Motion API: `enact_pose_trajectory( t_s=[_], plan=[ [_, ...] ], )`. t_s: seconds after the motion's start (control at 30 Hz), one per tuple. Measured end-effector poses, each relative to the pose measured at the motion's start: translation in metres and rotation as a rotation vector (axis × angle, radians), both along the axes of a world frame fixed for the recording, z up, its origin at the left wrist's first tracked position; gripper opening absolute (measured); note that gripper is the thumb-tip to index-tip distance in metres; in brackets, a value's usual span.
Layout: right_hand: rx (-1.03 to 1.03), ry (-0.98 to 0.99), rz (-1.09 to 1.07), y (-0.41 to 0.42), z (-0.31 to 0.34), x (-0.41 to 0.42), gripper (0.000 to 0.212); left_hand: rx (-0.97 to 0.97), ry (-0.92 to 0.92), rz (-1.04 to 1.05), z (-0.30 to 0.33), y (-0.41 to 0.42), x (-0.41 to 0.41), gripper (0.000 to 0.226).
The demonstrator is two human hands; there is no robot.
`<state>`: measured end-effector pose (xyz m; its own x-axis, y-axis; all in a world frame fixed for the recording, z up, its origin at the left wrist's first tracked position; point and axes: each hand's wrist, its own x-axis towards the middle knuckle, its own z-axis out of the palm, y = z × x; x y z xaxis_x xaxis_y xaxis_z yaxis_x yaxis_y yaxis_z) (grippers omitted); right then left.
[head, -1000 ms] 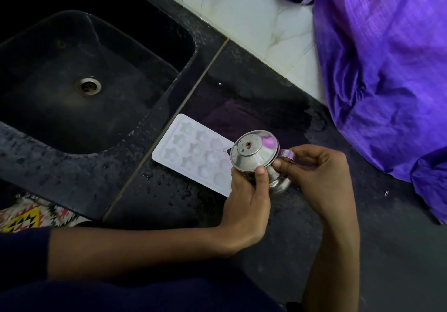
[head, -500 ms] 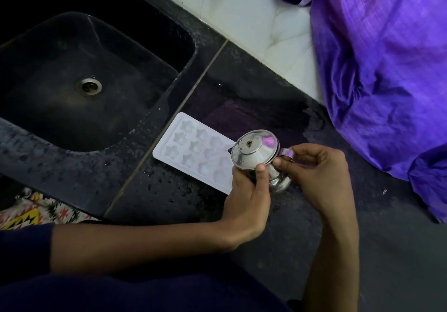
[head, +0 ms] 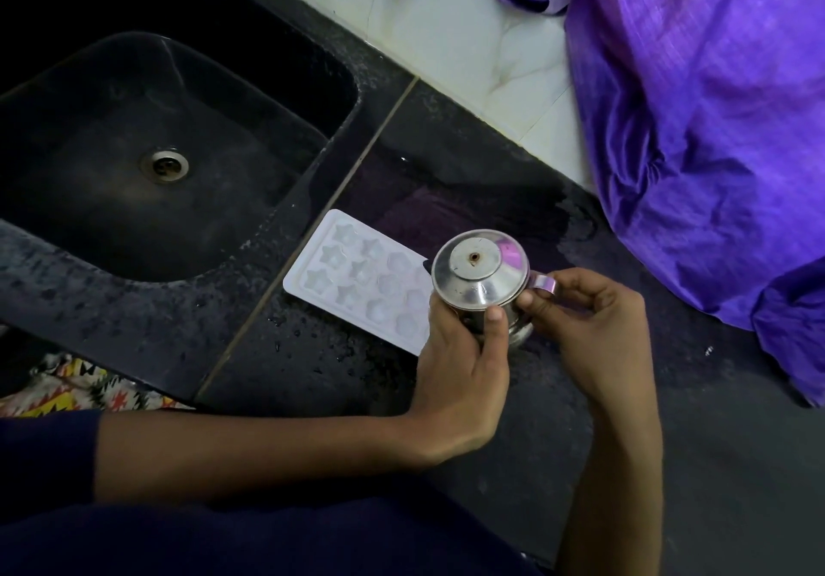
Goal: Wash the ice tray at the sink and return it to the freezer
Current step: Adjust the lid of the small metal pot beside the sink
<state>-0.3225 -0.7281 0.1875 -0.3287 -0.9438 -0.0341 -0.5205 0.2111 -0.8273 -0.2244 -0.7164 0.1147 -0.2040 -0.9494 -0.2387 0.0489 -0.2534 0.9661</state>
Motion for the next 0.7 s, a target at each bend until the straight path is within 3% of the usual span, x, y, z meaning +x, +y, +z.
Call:
enact_pose_trajectory(
  t_s=[0.37, 0.7],
  plan=[
    [0.020, 0.103, 0.059, 0.009, -0.003, 0.006, 0.014, 0.128, 0.024, -0.027, -0.001, 0.016, 0.005, 0.096],
    [0.076, 0.183, 0.054, 0.013, -0.006, 0.007, 0.011, 0.210, -0.006, -0.085, -0.001, 0.022, 0.009, 0.080]
  ],
)
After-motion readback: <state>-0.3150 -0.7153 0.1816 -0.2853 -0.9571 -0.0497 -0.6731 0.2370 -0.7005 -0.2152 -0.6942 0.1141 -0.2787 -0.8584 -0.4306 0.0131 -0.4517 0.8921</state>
